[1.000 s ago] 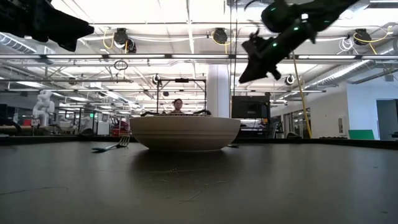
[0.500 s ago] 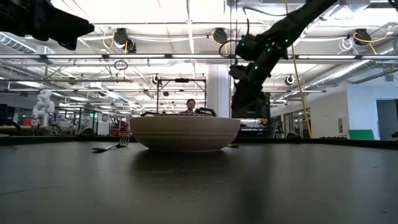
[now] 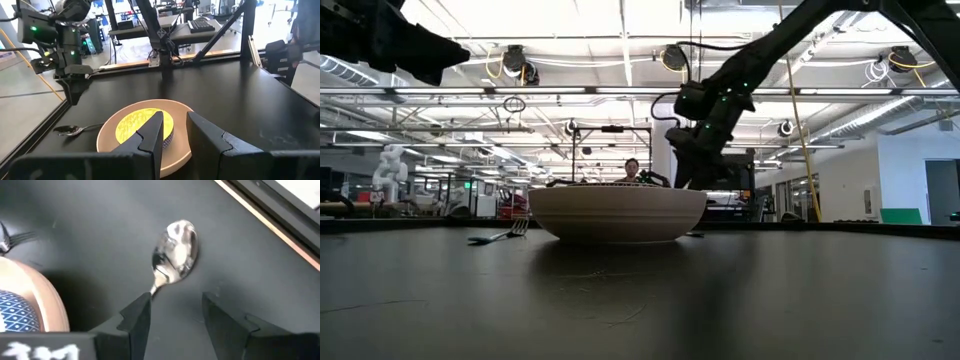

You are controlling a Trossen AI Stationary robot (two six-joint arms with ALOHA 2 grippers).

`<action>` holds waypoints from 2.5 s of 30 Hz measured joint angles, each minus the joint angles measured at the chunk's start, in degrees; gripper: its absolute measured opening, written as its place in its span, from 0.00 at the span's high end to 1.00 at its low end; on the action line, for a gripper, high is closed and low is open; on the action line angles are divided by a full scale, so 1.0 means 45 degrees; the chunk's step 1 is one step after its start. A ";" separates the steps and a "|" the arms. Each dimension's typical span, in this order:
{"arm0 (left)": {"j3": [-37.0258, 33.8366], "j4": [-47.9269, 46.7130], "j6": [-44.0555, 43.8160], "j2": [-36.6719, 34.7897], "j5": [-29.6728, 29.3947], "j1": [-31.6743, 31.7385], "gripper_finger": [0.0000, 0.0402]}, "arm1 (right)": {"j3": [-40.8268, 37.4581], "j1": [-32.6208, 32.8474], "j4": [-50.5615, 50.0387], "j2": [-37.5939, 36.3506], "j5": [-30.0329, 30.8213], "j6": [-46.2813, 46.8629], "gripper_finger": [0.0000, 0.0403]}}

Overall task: Set table place
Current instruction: Adjust the spoon

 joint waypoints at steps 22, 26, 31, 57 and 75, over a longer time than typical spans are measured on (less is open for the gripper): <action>0.0000 -0.0338 0.0002 0.0002 0.0000 0.0000 0.78 | 0.0172 0.1301 -0.1797 0.0115 0.2795 -1.1052 0.60; 0.0000 -0.0485 -0.0055 0.0001 0.0000 0.0000 0.78 | 0.0172 0.1481 -0.1747 0.0115 0.2769 -1.4658 0.60; 0.0000 -0.1034 -0.0458 0.0002 -0.0005 0.0000 0.78 | 0.0172 0.1657 -0.1194 0.0115 0.2772 -1.8857 0.60; 0.0000 -0.0766 0.0766 -0.0002 -0.0015 0.0000 0.78 | -0.0926 0.1667 0.1831 0.0110 0.1319 -2.5016 0.60; 0.0000 -0.0633 0.1052 -0.0002 -0.0015 0.0000 0.78 | -0.2767 0.1716 0.4418 0.0115 0.1445 -2.6008 0.60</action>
